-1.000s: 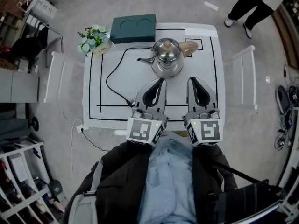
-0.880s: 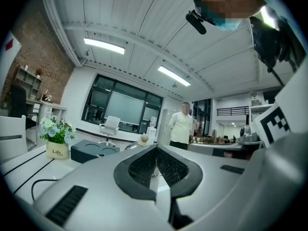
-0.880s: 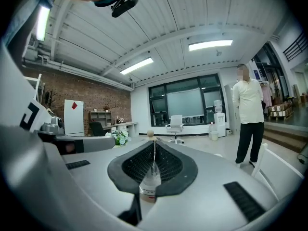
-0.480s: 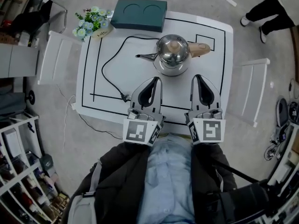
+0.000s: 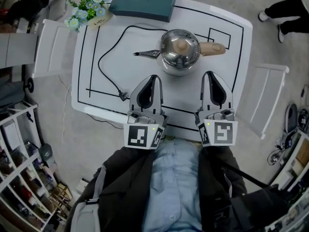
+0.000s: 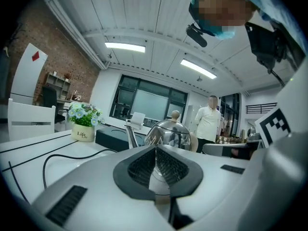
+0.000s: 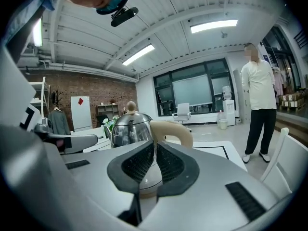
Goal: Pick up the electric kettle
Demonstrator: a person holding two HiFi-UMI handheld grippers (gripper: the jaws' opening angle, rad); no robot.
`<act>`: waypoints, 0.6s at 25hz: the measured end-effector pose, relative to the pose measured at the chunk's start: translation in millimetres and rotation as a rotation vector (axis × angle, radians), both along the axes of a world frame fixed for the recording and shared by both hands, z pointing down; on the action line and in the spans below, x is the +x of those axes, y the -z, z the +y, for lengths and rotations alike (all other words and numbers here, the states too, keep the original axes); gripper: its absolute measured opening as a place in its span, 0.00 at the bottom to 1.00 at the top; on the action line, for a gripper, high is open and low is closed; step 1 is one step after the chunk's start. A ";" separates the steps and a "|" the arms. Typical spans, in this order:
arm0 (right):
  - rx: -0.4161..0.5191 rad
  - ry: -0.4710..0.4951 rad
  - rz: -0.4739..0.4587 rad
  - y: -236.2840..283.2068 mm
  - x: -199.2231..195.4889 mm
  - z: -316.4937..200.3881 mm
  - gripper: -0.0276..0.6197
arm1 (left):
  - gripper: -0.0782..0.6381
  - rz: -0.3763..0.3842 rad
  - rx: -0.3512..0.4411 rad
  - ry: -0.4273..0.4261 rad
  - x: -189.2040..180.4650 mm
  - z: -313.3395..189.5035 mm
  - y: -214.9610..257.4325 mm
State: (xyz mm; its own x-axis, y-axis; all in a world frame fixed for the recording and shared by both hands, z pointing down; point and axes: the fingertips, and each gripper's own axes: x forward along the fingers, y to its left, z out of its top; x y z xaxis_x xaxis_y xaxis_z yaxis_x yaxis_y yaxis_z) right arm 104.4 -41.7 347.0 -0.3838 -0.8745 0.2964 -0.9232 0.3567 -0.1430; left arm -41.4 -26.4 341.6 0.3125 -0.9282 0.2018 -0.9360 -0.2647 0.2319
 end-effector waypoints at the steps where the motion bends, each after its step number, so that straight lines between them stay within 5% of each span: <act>1: -0.005 0.003 0.000 -2.9 0.7 -1.9 0.07 | 0.12 0.004 -0.001 0.008 -0.9 -1.2 -2.7; 5: -0.021 0.005 0.002 -14.3 3.9 -8.5 0.08 | 0.19 0.038 -0.018 0.053 -8.4 -5.7 -13.9; 10: -0.038 -0.015 -0.014 -24.9 10.4 -16.3 0.38 | 0.41 0.077 -0.023 0.107 -16.2 -9.4 -21.3; 15: -0.034 -0.030 -0.019 -27.9 15.2 -22.6 0.42 | 0.45 0.092 -0.021 0.130 -22.8 -15.6 -24.5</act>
State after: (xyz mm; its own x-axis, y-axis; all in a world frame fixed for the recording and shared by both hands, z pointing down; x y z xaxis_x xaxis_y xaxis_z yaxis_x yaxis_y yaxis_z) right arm 119.6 -64.3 374.8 -0.3632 -0.8753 0.3194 -0.9305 0.3234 -0.1718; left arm -64.2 -42.0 366.0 0.2076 -0.9580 0.1980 -0.9368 -0.1365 0.3221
